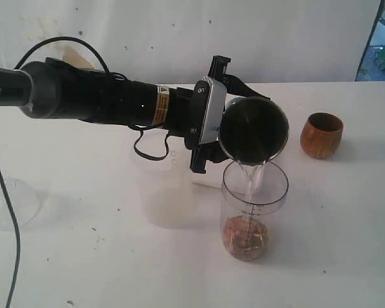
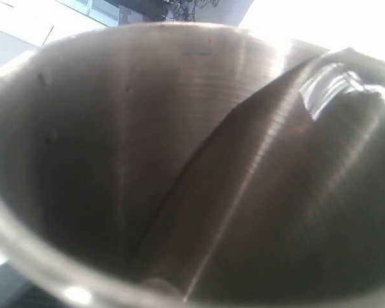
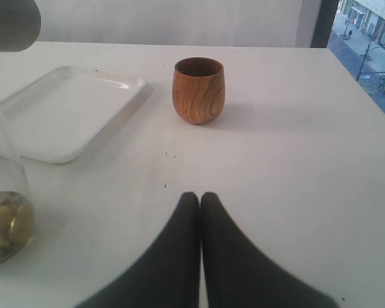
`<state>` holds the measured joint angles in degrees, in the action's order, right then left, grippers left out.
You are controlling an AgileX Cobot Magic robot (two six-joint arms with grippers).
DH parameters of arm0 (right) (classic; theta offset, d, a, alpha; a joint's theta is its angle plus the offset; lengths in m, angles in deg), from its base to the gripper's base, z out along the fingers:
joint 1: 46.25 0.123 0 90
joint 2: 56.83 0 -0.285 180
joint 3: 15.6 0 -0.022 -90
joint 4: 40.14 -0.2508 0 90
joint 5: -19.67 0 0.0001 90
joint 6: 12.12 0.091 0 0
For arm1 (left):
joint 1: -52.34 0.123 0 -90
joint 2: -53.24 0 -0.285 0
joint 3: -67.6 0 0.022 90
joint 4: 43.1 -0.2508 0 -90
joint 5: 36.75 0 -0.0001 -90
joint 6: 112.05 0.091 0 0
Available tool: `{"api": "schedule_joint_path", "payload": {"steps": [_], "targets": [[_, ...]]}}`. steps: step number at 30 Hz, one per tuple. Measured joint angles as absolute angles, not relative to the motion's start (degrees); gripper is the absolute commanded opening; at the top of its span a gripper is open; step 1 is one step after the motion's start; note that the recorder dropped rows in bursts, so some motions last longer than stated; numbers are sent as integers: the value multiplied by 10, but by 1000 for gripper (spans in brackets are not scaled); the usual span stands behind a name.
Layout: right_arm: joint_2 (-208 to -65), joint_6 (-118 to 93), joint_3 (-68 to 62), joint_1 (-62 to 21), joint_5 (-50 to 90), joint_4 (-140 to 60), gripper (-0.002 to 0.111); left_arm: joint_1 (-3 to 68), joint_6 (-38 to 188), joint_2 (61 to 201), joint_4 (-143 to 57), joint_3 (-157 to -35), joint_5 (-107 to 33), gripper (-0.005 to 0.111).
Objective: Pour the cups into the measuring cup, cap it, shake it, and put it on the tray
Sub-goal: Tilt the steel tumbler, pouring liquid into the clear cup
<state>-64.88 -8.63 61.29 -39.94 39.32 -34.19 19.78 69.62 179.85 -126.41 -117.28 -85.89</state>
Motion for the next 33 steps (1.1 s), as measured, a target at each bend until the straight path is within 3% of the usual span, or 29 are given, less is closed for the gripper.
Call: {"api": "schedule_joint_path", "payload": {"steps": [33], "targets": [[-649,-86,613,-399,393,-342,0,198,808,1797,-1221,-1173,-841,0]]}}
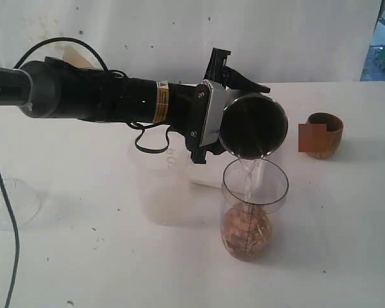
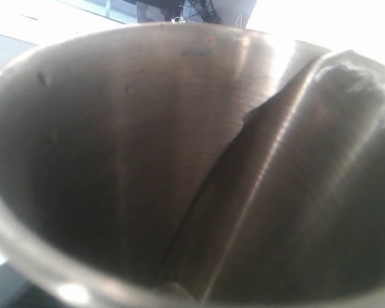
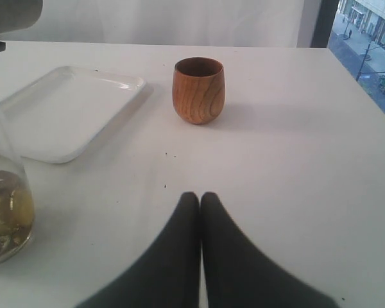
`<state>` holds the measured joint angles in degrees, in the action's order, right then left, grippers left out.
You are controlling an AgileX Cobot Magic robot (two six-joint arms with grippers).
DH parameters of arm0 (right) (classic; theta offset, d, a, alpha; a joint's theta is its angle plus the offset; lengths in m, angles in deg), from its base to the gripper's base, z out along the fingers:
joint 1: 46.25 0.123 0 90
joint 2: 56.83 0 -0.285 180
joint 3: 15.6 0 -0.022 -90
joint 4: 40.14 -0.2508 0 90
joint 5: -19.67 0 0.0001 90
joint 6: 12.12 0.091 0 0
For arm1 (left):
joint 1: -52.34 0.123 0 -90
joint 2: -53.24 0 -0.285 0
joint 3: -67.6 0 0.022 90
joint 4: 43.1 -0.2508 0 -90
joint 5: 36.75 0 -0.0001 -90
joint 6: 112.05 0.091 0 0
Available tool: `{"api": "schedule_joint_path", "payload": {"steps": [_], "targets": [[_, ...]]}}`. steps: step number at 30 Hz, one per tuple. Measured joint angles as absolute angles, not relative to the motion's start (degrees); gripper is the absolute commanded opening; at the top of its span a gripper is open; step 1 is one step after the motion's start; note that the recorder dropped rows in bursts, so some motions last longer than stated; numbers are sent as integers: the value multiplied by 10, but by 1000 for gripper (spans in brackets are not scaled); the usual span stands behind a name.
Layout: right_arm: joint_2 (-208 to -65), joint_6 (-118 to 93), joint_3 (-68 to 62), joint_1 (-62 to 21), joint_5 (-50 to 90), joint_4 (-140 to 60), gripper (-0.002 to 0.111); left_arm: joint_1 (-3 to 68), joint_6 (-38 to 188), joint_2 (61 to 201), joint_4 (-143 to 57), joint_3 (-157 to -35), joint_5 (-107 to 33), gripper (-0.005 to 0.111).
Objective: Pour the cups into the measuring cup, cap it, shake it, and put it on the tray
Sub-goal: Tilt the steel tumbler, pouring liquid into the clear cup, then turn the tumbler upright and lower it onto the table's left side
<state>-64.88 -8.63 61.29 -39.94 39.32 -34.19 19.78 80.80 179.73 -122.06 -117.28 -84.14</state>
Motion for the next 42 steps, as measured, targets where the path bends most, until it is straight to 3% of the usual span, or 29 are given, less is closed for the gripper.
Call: {"api": "schedule_joint_path", "payload": {"steps": [11,23,31,42], "targets": [[-649,-86,613,-399,393,-342,0,198,767,1797,-1219,-1173,-841,0],[-649,-86,613,-399,393,-342,0,198,381,1796,-1216,-1173,-854,0],[-649,-86,613,-399,393,-342,0,199,248,1796,-1070,-1173,-805,0],[-649,-86,613,-399,393,-342,0,297,171,1784,-1014,-1173,-787,0]]}}
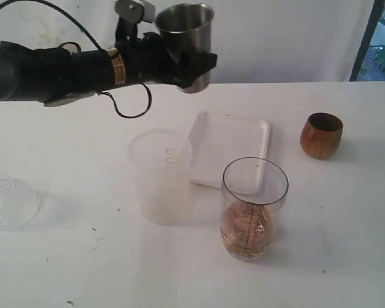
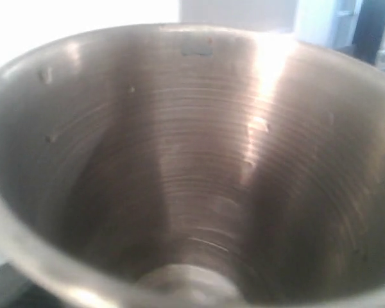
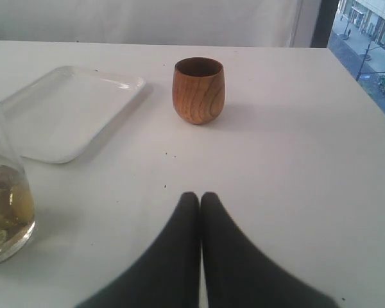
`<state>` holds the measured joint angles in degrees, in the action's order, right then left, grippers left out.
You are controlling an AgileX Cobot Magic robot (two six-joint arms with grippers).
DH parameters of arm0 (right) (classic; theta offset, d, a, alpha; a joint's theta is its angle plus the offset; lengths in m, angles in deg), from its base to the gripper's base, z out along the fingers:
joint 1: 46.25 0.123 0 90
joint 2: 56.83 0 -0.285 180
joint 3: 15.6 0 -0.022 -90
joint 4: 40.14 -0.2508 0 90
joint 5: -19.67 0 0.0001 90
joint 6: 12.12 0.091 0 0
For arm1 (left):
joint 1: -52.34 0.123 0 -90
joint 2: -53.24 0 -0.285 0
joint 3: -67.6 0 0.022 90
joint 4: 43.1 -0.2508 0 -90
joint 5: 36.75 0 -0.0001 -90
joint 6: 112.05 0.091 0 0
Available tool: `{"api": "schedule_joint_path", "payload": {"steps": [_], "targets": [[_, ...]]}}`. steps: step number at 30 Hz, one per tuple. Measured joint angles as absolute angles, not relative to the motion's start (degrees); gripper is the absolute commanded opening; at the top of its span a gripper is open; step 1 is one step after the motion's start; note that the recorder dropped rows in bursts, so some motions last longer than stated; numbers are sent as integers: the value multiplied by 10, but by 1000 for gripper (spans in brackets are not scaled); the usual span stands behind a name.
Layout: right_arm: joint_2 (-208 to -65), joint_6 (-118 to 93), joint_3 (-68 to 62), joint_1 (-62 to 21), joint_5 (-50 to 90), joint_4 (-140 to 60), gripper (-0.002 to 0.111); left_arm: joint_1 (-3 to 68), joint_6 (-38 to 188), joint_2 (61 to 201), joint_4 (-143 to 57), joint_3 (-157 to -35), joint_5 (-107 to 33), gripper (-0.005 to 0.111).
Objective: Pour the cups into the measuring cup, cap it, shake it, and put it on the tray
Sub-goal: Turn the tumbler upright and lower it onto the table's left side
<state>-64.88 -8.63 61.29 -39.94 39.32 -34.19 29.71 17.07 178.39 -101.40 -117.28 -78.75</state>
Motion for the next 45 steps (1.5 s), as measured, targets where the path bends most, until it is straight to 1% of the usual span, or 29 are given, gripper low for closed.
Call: {"api": "schedule_joint_path", "payload": {"steps": [4,7,13,20,29,39,45], "targets": [[-649,-86,613,-399,393,-342,0,345,170,1783,-1036,-1173,-831,0],[-649,-86,613,-399,393,-342,0,367,180,1783,-1069,-1174,-864,0],[-649,-86,613,-399,393,-342,0,392,186,1783,-1134,-1174,-853,0],[-649,-86,613,-399,393,-342,0,413,198,1815,-1150,-1173,-845,0],[-649,-81,613,-399,393,-342,0,442,317,1874,-1059,-1114,-860,0],[-649,-76,613,-399,393,-342,0,443,359,1940,-976,-1108,-909,0],[-649,-76,613,-399,393,-342,0,443,371,1948,-966,-1106,-928,0]]}}
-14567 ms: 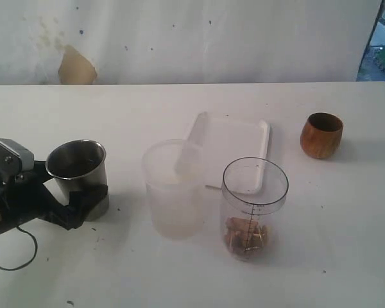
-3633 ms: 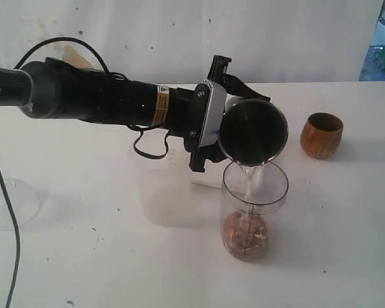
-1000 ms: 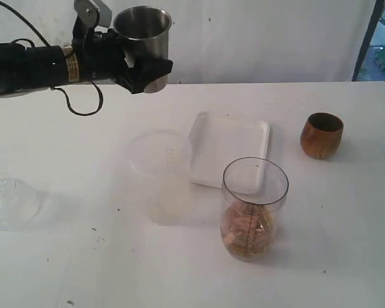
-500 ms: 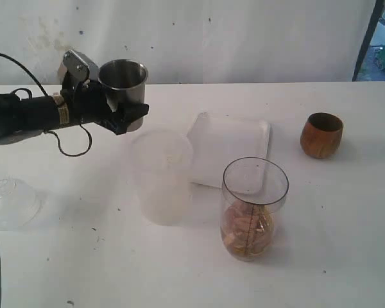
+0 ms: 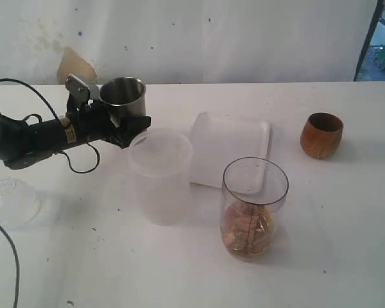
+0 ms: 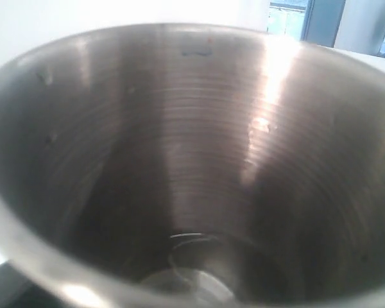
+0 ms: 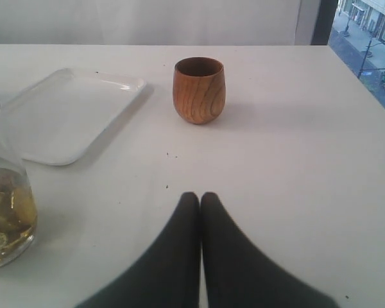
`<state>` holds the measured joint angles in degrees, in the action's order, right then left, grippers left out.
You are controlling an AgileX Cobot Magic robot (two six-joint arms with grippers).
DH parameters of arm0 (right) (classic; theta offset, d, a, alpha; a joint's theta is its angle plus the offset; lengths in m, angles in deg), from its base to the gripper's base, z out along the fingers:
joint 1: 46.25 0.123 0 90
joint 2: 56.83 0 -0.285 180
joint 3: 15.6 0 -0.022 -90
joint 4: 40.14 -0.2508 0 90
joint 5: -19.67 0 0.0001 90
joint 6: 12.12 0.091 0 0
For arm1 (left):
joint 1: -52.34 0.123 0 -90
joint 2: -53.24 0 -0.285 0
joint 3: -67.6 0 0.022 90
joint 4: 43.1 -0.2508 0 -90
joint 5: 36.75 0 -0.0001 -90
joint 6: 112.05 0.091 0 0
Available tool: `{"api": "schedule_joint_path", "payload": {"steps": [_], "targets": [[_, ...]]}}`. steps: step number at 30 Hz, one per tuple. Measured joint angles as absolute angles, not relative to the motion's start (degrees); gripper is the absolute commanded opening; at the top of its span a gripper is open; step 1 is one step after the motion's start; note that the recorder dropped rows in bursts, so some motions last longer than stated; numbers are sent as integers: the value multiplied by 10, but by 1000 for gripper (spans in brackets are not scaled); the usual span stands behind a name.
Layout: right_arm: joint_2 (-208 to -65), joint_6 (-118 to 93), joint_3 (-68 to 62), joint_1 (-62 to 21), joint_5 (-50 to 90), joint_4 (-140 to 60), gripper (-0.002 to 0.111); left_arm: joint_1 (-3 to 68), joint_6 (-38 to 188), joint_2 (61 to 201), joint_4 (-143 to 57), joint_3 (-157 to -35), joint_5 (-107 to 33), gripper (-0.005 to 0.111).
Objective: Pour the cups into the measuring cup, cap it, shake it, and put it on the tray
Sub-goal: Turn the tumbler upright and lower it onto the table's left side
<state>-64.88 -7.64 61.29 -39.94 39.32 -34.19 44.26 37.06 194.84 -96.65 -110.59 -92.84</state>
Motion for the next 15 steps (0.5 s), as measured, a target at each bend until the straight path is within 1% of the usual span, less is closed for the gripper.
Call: {"api": "schedule_joint_path", "payload": {"steps": [15], "targets": [[-649,-76,613,-399,393,-342,0,443,395,1974,-962,-1106,-928,0]]}}
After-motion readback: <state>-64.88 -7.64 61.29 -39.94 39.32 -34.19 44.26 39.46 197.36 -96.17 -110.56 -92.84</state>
